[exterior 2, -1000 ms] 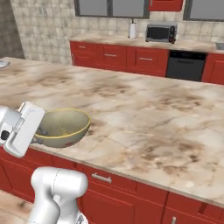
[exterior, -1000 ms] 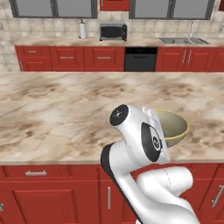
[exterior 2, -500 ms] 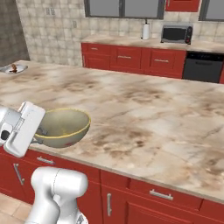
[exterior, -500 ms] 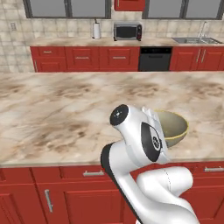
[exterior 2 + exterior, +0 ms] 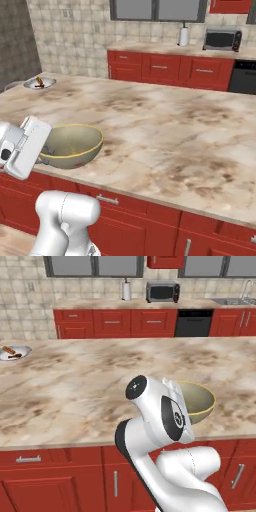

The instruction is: Take the smaller bowl and place it next to the appetizer plate on the dining counter , and place the larger bowl next to the plate with cooked food.

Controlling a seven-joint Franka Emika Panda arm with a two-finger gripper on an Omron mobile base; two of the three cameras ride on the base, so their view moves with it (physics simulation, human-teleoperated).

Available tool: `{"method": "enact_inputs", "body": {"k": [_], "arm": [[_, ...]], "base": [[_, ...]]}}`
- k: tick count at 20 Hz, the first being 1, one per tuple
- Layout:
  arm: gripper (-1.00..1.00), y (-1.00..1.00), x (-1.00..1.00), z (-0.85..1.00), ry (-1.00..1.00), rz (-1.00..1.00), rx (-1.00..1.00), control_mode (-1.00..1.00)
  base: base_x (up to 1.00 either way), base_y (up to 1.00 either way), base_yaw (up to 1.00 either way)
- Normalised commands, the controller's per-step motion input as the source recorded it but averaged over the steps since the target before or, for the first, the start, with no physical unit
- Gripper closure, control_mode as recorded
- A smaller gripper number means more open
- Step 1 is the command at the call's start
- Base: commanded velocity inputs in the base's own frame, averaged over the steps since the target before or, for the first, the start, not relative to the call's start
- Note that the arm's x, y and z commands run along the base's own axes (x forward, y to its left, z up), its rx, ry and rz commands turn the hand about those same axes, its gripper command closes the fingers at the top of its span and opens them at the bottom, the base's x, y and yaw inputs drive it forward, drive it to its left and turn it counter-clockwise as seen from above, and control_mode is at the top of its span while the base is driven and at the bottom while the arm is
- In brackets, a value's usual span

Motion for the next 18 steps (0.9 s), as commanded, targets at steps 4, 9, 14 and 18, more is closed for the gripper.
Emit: {"method": "enact_inputs", "body": {"k": [4, 9, 14, 18], "arm": [[1.00, 0.00, 0.00, 0.00, 0.00, 0.00, 0.00, 1.00], [1.00, 0.00, 0.00, 0.00, 0.00, 0.00, 0.00, 1.00], [1.00, 0.00, 0.00, 0.00, 0.00, 0.00, 0.00, 1.00], [1.00, 0.00, 0.00, 0.00, 0.00, 0.00, 0.00, 1.00]], "base": [[0.00, 1.00, -0.07], [0.00, 1.00, -0.07], [0.00, 1.00, -0.05], [0.00, 1.00, -0.05]]}}
